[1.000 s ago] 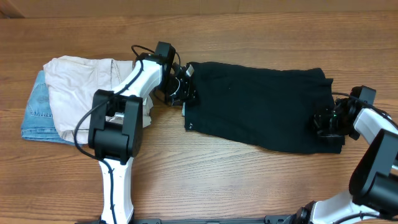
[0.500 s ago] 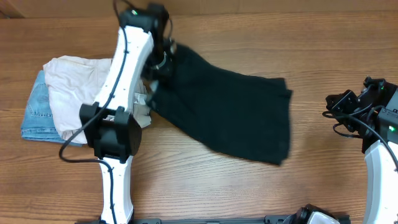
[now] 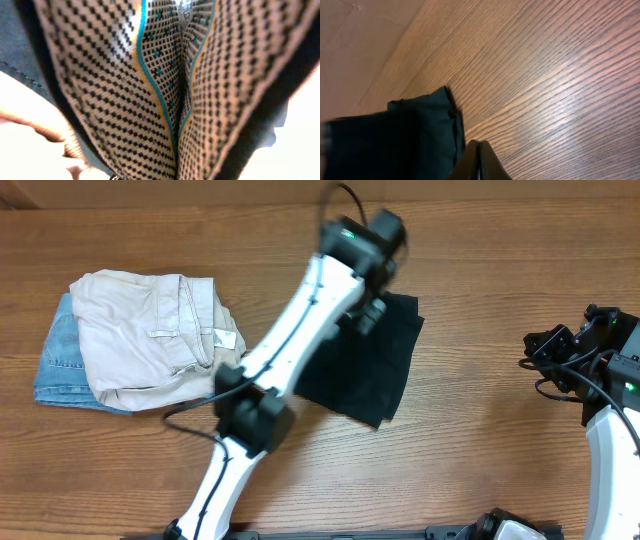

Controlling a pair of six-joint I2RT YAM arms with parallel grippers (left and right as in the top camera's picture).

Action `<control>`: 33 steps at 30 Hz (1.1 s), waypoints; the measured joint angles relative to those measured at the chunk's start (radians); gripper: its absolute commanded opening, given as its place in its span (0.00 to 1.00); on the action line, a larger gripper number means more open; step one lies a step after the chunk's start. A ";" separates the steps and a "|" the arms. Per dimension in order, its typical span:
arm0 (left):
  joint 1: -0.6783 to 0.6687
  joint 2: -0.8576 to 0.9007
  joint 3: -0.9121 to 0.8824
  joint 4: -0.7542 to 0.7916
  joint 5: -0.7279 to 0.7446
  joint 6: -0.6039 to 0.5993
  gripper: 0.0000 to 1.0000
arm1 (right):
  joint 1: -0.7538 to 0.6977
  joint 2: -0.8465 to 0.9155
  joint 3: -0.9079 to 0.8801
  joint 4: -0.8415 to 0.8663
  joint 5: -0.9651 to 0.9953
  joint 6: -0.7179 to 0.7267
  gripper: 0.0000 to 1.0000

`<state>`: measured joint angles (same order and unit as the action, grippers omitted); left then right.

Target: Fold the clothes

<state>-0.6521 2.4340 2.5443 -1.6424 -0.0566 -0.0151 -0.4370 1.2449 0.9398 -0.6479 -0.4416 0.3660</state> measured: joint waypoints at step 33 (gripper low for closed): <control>0.175 0.009 0.128 0.087 0.245 -0.090 1.00 | 0.189 0.055 0.000 -0.052 0.004 0.000 0.05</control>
<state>-0.4774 2.4428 2.6720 -1.5555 0.1886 -0.1055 -0.2481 1.3003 0.9398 -0.7002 -0.4374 0.3656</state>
